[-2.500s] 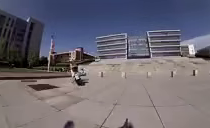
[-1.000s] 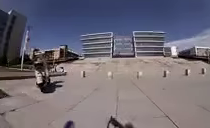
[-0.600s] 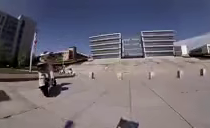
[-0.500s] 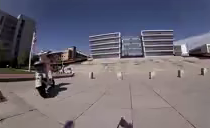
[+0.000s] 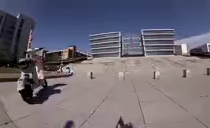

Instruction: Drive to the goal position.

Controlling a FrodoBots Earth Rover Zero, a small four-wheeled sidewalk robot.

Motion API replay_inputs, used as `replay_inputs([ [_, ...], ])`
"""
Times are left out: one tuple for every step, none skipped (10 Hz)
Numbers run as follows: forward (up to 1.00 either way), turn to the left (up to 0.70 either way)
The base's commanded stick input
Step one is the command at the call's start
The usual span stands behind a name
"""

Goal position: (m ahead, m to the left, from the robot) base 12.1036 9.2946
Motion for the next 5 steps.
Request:
replay_inputs([
  [1.0, 0.0],
  [1.0, 0.0],
  [1.0, 0.0],
  [1.0, 0.0],
  [1.0, 0.0],
])
